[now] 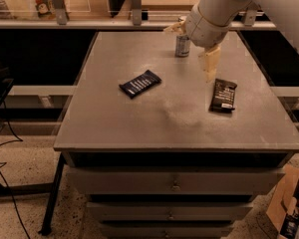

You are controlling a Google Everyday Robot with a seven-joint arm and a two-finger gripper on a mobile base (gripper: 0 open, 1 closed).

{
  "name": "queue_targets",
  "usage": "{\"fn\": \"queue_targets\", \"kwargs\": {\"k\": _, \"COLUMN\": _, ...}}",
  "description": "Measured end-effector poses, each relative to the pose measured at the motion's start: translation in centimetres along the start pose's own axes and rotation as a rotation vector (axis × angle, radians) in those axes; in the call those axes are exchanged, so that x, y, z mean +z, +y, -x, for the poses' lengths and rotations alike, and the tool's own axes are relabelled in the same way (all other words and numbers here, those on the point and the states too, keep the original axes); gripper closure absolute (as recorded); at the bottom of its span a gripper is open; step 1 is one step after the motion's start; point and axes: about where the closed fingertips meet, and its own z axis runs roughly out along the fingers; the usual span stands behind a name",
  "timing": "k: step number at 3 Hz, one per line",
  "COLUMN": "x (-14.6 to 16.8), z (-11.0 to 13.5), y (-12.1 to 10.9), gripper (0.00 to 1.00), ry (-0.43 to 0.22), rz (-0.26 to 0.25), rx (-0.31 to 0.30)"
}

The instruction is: Move rxbar blueberry near rxbar chocolate

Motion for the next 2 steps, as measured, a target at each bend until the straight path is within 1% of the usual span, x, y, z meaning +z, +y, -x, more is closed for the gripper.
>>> {"fn": "queue_targets", "kwargs": {"k": 1, "x": 0.90, "z": -0.08, "y": 0.04, "gripper": 0.00, "ry": -0.001, "rz": -0.037, "rx": -0.032}}
{"fn": "queue_targets", "kwargs": {"k": 2, "x": 0.58, "z": 0.20, "y": 0.72, "gripper": 0.00, "ry": -0.011, "rz": -0.068, "rx": -0.048}}
